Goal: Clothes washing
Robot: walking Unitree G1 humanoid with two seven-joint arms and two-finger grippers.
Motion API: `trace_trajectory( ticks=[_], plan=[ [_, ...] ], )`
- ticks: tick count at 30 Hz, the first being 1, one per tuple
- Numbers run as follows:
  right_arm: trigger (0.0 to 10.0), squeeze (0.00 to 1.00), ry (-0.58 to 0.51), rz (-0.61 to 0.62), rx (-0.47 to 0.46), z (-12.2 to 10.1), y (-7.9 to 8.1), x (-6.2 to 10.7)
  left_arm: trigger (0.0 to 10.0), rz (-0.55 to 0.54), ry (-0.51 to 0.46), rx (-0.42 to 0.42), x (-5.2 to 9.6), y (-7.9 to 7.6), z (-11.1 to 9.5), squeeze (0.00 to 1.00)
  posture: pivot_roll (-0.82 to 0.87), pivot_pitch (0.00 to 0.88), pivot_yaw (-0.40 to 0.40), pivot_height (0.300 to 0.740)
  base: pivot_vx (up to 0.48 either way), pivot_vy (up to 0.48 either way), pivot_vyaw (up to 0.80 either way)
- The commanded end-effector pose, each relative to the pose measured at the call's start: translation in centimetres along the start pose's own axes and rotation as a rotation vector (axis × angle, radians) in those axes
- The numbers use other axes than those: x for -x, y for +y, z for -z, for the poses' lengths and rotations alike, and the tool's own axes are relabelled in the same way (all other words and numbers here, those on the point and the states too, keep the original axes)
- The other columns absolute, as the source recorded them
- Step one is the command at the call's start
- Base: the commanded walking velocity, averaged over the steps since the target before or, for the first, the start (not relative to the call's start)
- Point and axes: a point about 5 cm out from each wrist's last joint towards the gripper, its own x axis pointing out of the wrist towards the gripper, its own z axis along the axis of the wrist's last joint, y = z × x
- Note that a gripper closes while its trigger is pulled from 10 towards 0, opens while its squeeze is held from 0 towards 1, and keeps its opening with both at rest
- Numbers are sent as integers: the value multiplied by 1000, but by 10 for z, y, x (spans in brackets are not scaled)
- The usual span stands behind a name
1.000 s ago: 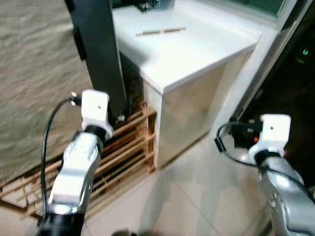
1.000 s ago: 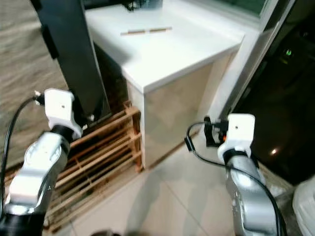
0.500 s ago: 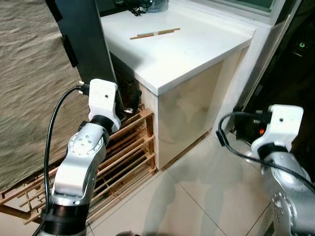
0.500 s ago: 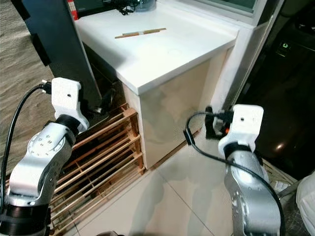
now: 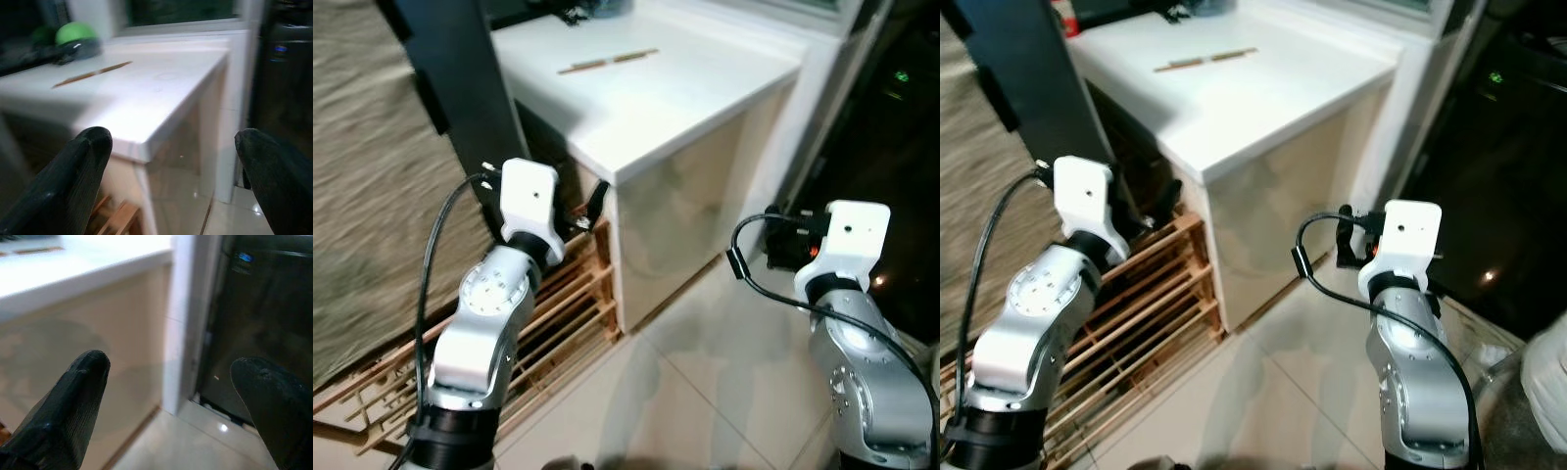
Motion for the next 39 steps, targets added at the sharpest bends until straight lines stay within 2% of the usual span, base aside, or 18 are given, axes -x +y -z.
trace_trajectory(
  ticks=[1, 2, 6, 11, 14, 18, 26, 29, 39],
  plan=[
    [10000, 0, 27, 31, 5, 6, -2, 2, 10000, -9, 9, -16, 1, 1, 2, 0, 27, 0, 73, 740, 0, 0, -775],
    [10000, 0, 29, 40, 13, 7, -2, 3, 10000, -15, 9, -5, 1, 2, 2, 0, 27, 0, 73, 740, 0, 0, -775],
    [10000, 0, 16, 84, 51, 9, -4, 6, 10000, -27, 3, -70, 0, 4, 3, 0, 23, 0, 78, 740, 0, 0, -787],
    [10000, 0, 44, 40, 31, 11, 2, 8, 10000, -13, 0, -67, -1, 5, 3, 0, 18, 0, 82, 740, 0, 0, -800],
    [10000, 0, 28, 17, 42, 9, 7, 8, 10000, -20, 42, -42, 0, 6, 7, 0, 13, 0, 83, 740, 0, 0, -800],
    [10000, 0, 37, 2, 19, 9, 11, 8, 10000, -18, 20, -46, 0, 7, 4, 0, 17, 0, 79, 740, 186, 0, -800],
    [10000, 0, 11, -42, 53, 4, 18, 5, 10000, -59, 23, 7, 0, 13, 3, 0, 25, 0, 68, 740, 270, 0, 0],
    [10000, 0, 7, -39, 30, 3, 19, 4, 10000, -64, 28, 19, 3, 13, 5, 0, 32, 0, 59, 740, 244, 0, 0],
    [10000, 0, 15, -61, 34, 4, 22, 3, 10000, -88, 45, 12, 10, 14, 8, 0, 57, 0, 30, 740, 246, 0, 0]
  ],
)
